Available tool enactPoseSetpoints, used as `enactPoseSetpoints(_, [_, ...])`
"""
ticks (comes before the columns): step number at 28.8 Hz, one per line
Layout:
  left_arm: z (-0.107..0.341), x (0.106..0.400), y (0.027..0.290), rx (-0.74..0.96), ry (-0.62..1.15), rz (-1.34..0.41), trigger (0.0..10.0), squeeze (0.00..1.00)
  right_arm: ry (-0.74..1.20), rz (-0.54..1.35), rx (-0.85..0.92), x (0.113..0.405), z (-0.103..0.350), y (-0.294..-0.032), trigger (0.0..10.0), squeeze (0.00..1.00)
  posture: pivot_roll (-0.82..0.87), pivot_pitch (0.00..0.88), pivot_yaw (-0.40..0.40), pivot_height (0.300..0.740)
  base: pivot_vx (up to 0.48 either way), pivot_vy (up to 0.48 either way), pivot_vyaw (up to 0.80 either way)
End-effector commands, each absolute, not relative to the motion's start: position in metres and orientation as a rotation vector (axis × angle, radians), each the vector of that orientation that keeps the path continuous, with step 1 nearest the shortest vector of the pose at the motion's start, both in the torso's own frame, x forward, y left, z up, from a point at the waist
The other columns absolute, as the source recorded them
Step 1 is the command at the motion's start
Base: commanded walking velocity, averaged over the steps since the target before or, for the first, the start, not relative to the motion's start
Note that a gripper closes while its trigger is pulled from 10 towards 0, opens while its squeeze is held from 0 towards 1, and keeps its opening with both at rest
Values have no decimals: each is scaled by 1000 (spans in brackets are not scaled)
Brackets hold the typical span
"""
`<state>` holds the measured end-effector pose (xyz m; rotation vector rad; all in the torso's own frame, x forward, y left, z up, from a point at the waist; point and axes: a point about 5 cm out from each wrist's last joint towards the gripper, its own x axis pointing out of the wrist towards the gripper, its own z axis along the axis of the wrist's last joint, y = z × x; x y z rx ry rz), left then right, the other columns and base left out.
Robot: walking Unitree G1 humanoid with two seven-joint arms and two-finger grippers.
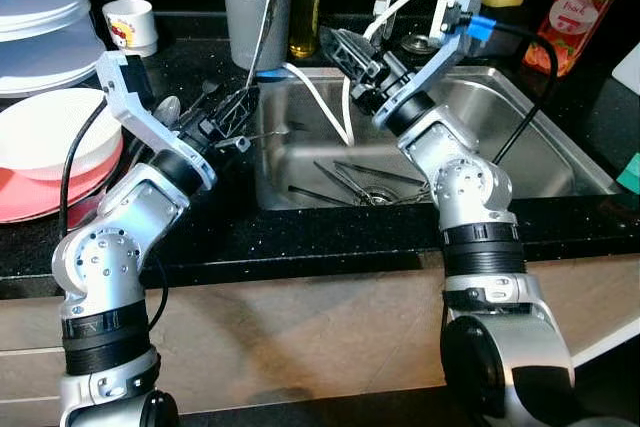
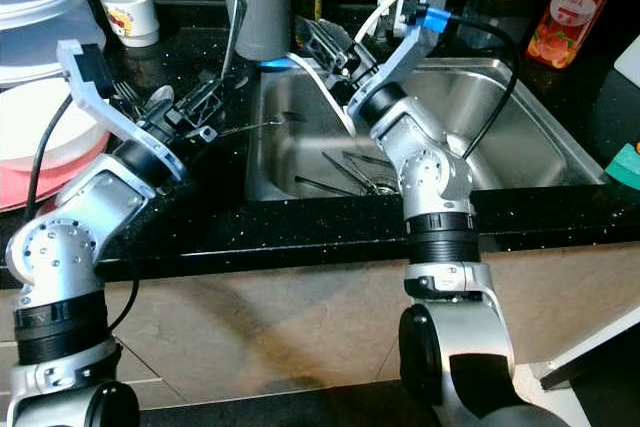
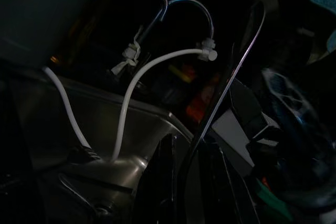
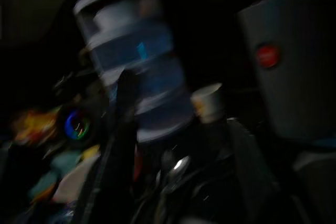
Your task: Kitchen organization
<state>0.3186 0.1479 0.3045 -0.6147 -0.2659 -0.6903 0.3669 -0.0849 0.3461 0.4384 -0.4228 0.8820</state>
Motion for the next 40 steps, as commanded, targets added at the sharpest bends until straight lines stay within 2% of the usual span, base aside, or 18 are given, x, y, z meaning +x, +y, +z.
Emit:
enactPoseSetpoints(1, [304,316,148,-619,-260,-711,0,0,-395,914,412,364,341,-79,10000,1000,-14,165,-22,740,0,0,0])
enactPoseSetpoints(2, [304,316,147,-618,-260,-715,0,0,-391,920,408,363,340,-77,10000,0,-14,168,-22,740,0,0,0])
enactPoseSetpoints(19, [301,316,122,-626,-223,-787,0,0,-384,1030,418,350,342,-58,10000,0,-15,172,-21,740,0,0,0])
enactPoseSetpoints(27, [299,314,116,-614,-208,-808,0,0,-355,1008,393,352,339,-57,10000,0,-14,172,-22,740,0,0,0])
enactPoseSetpoints(28, [300,314,117,-614,-208,-806,0,0,-348,999,399,354,338,-58,0,0,-14,172,-22,740,0,0,0])
enactPoseSetpoints(40, [300,315,117,-611,-212,-802,0,0,-338,985,417,356,337,-60,0,0,-14,174,-22,740,0,0,0])
